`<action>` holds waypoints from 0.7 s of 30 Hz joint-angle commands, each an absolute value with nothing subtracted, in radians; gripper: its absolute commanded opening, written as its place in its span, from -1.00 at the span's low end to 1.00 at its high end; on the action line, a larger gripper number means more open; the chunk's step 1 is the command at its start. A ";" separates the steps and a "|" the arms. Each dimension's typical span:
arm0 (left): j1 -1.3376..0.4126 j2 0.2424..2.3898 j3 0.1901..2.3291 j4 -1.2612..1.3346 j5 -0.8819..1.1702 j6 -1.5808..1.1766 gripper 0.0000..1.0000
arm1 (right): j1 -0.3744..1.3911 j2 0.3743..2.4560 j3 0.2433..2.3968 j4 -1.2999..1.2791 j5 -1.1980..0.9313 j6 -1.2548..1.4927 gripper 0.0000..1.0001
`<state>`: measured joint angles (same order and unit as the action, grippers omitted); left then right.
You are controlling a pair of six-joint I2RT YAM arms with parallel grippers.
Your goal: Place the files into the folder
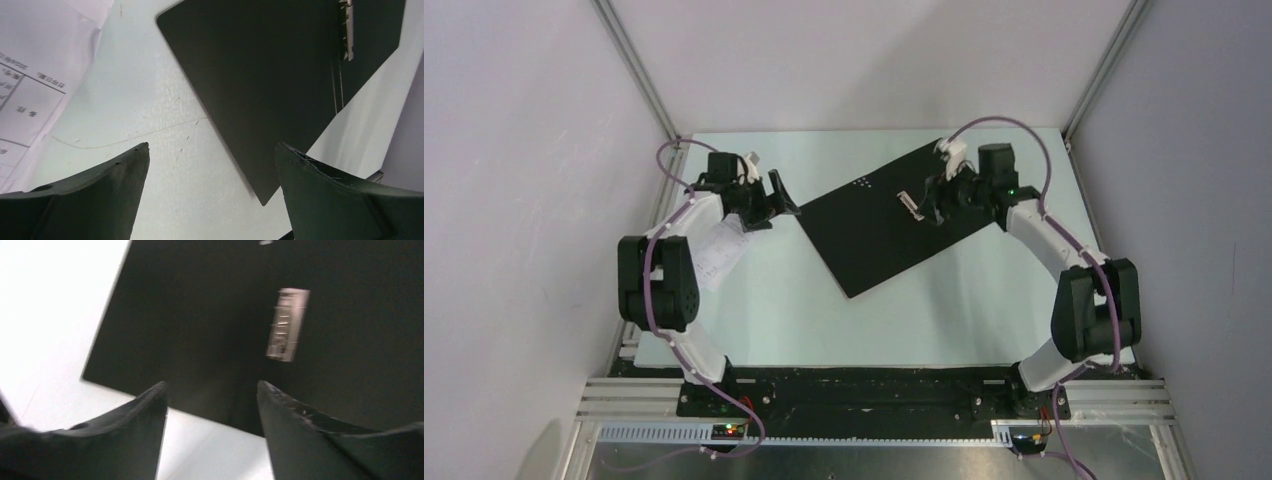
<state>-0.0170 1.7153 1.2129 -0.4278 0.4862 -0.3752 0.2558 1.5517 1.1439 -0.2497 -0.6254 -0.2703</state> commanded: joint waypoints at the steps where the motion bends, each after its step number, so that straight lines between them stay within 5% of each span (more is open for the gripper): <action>1: -0.054 1.766 1.275 -0.403 0.410 -0.411 0.99 | 0.209 1.634 1.278 -0.248 -0.465 -0.175 0.27; 6: -0.055 1.756 1.302 -0.410 0.425 -0.393 0.98 | 0.226 1.768 1.383 -0.256 -0.273 -0.216 -0.05; 21: -0.049 1.676 1.322 -0.441 0.409 -0.350 0.97 | 0.364 2.043 1.579 -0.357 -0.175 -0.358 -0.04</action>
